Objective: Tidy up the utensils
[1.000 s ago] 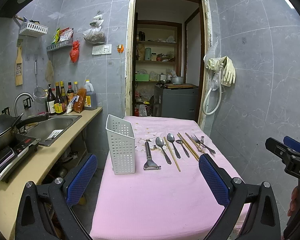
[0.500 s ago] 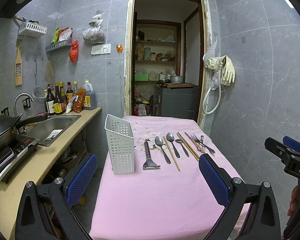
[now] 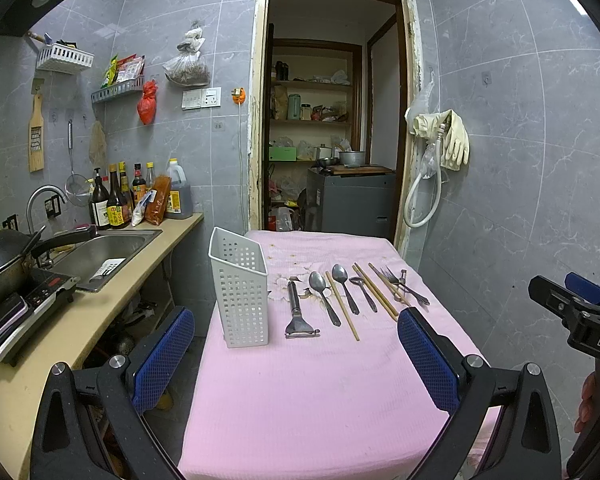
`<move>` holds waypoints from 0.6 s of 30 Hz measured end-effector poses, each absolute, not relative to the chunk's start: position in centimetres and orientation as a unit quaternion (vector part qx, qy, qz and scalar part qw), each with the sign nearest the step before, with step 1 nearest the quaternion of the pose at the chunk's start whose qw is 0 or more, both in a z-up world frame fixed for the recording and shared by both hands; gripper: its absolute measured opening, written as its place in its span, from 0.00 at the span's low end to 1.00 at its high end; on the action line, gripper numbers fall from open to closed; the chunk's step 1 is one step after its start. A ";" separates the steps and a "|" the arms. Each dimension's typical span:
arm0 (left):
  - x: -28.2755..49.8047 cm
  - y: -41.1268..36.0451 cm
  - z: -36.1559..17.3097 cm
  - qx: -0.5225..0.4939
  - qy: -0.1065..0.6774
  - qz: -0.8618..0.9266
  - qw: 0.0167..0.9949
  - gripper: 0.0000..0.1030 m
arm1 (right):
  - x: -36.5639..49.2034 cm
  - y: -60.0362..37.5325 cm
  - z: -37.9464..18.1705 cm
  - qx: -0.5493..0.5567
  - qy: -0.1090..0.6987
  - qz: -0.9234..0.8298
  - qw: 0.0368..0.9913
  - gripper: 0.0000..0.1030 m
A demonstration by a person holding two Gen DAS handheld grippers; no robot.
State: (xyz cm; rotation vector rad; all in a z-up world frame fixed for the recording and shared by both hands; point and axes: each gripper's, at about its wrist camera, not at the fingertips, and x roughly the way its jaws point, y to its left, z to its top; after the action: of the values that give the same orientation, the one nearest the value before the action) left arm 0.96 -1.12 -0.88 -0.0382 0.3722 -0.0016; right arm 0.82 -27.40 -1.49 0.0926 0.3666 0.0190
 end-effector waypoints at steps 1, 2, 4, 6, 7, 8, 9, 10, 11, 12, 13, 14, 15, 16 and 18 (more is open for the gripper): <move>1.0 -1.2 -0.9 -0.019 0.185 -0.001 0.983 0.99 | 0.9 -27.4 -1.5 0.046 0.182 0.010 0.982 0.99; 1.0 -1.1 -0.9 -0.019 0.186 -0.001 0.982 0.99 | 0.9 -27.4 -1.5 0.046 0.182 0.010 0.982 0.99; 1.0 -1.1 -0.9 -0.019 0.185 -0.001 0.982 0.99 | 1.0 -27.4 -1.5 0.047 0.183 0.010 0.982 0.99; 1.0 -1.1 -0.9 -0.019 0.185 -0.001 0.982 0.99 | 0.9 -27.4 -1.5 0.047 0.183 0.010 0.982 0.99; 1.0 -1.2 -0.9 -0.019 0.185 0.000 0.982 0.99 | 0.9 -27.4 -1.5 0.047 0.183 0.010 0.982 0.99; 1.0 -1.1 -0.8 -0.019 0.186 -0.001 0.982 0.99 | 1.0 -27.4 -1.5 0.047 0.183 0.009 0.982 0.99; 1.0 -1.2 -0.9 -0.019 0.186 -0.001 0.982 0.99 | 0.9 -27.4 -1.5 0.047 0.183 0.009 0.982 0.99; 1.0 -1.1 -0.8 -0.019 0.186 -0.001 0.982 0.99 | 0.9 -27.5 -1.5 0.047 0.183 0.009 0.982 0.99; 1.0 -1.1 -0.8 -0.019 0.186 -0.001 0.982 0.99 | 0.9 -27.5 -1.6 0.047 0.183 0.009 0.982 0.99; 1.0 -1.1 -0.8 -0.019 0.186 -0.001 0.982 0.99 | 0.9 -27.5 -1.6 0.047 0.183 0.009 0.982 0.99; 1.0 -1.1 -0.8 -0.019 0.185 -0.001 0.982 0.99 | 0.9 -27.5 -1.5 0.047 0.183 0.009 0.982 0.99; 1.0 -1.1 -0.8 -0.019 0.186 -0.001 0.982 0.99 | 0.9 -27.5 -1.6 0.047 0.183 0.009 0.982 0.99; 1.0 -1.1 -0.9 -0.019 0.186 -0.001 0.982 0.99 | 0.9 -27.5 -1.6 0.047 0.183 0.009 0.982 0.99; 1.0 -1.2 -0.9 -0.019 0.186 -0.001 0.982 0.99 | 0.9 -27.5 -1.5 0.048 0.183 0.009 0.982 0.99; 1.0 -1.2 -0.9 -0.018 0.187 -0.002 0.982 0.99 | 1.0 -27.5 -1.6 0.048 0.182 0.009 0.982 0.99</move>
State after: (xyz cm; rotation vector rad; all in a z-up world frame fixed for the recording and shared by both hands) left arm 1.00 -1.20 -0.89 -0.0367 0.3770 -0.0041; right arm 0.96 -27.50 -1.55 0.0967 0.3668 0.0179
